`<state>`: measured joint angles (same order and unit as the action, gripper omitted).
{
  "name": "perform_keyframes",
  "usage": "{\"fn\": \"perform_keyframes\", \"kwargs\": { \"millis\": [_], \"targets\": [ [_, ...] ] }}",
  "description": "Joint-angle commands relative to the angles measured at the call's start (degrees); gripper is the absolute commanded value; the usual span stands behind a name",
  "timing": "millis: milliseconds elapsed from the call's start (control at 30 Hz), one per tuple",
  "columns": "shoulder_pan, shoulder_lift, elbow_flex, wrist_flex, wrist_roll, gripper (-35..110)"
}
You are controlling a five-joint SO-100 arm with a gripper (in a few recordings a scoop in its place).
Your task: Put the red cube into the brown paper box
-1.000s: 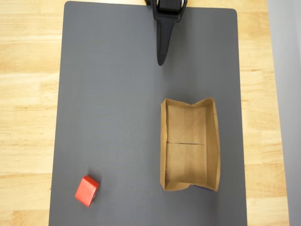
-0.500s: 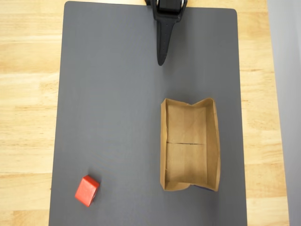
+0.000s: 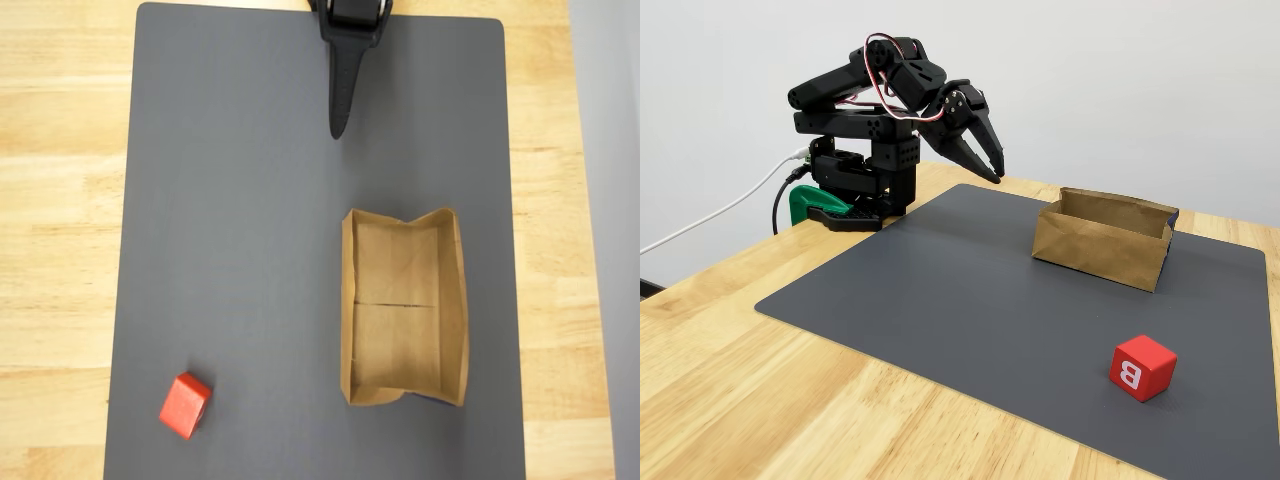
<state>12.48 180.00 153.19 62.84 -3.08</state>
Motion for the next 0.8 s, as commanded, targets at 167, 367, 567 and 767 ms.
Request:
{"fn": "perform_keyframes", "kwargs": {
  "millis": [167, 367, 567, 767],
  "targets": [
    [4.5, -7.3, -1.5, -7.2, 1.1, 23],
    [8.6, -16.0, -11.4, -7.4, -0.4, 25],
    [12.0, -28.4, -26.5, -1.6, 0.2, 27],
    [15.6, -41.1, -37.1, -1.8, -0.3, 27]
  ]
}}
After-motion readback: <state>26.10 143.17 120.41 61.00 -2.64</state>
